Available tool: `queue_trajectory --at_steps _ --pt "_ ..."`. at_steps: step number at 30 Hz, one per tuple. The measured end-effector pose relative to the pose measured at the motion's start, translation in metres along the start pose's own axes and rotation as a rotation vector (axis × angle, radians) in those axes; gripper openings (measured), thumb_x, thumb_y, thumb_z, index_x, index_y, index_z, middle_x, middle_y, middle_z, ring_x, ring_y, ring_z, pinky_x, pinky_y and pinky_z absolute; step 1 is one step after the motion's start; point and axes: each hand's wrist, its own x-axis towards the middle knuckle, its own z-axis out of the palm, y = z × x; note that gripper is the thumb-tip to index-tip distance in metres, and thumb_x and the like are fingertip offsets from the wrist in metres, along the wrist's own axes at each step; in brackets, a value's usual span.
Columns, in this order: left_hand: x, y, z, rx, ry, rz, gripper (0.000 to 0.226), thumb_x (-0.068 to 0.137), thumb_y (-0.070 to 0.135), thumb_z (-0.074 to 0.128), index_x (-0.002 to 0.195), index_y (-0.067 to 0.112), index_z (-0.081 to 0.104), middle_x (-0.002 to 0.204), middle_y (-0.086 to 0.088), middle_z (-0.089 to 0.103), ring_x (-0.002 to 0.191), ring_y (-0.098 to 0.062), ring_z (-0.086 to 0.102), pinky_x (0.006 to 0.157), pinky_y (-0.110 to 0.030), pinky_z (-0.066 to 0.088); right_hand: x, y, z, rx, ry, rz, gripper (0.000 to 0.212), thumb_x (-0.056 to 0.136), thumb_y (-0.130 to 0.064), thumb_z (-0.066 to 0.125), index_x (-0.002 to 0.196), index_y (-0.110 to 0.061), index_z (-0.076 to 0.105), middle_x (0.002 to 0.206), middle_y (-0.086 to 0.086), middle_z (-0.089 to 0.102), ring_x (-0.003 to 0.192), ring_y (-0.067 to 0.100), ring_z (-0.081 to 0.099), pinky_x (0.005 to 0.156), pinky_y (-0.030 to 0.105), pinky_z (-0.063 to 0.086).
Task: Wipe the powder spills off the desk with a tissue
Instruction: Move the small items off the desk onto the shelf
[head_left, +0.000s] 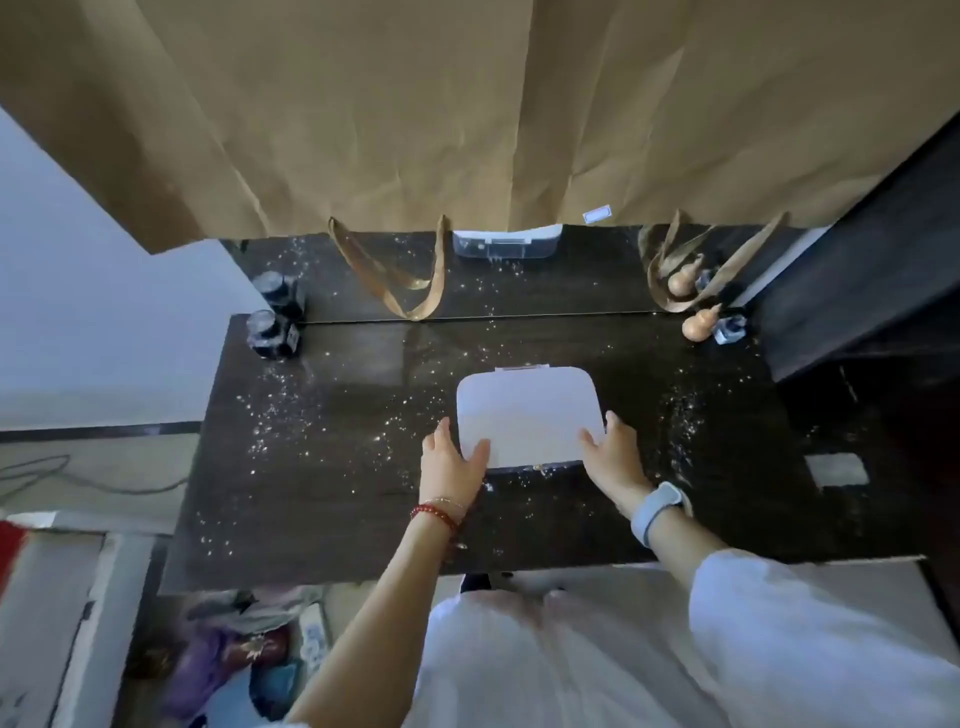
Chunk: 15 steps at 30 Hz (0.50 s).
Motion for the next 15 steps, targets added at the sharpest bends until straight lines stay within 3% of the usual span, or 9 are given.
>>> queue_trajectory --at_steps 2,5,10,15 --pt "0.013 0.003 0.003 0.035 -0.035 -0.025 0.062 0.086 0.032 0.057 0.135 0.003 0.032 0.136 -0.018 0.04 0.12 -0.032 0.044 0.102 -0.041 0.038 0.008 -0.004 0.002 -0.014 0.008 -0.012 0.03 0.089 -0.008 0.05 0.113 0.01 0.051 0.115 0.026 0.059 0.107 0.039 0.056 0.088 0.042 0.048" --pt "0.022 0.002 0.005 0.089 -0.062 -0.037 0.058 0.081 0.032 0.062 0.126 0.002 0.041 0.124 -0.016 0.049 0.109 -0.031 0.05 0.094 -0.044 0.045 0.01 -0.003 0.006 0.013 0.042 -0.017 0.027 0.085 -0.005 0.053 0.107 0.01 0.054 0.108 0.025 0.061 0.101 0.039 0.058 0.084 0.046 0.051" --pt "0.018 0.008 0.011 0.119 -0.083 0.069 0.057 0.079 0.029 0.064 0.125 0.005 0.04 0.125 -0.013 0.047 0.104 -0.026 0.05 0.084 -0.034 0.044 0.002 0.007 -0.002 0.077 0.126 0.044 0.035 0.085 -0.012 0.057 0.116 0.002 0.048 0.119 0.022 0.05 0.107 0.037 0.051 0.091 0.05 0.048" --pt "0.003 0.05 0.039 0.076 -0.123 0.276 0.062 0.079 0.028 0.066 0.131 0.012 0.036 0.126 -0.008 0.044 0.108 -0.02 0.048 0.088 -0.032 0.044 -0.007 0.025 -0.045 0.212 0.371 0.077 0.045 0.087 -0.019 0.057 0.126 -0.004 0.041 0.125 0.017 0.045 0.115 0.03 0.043 0.099 0.051 0.042"
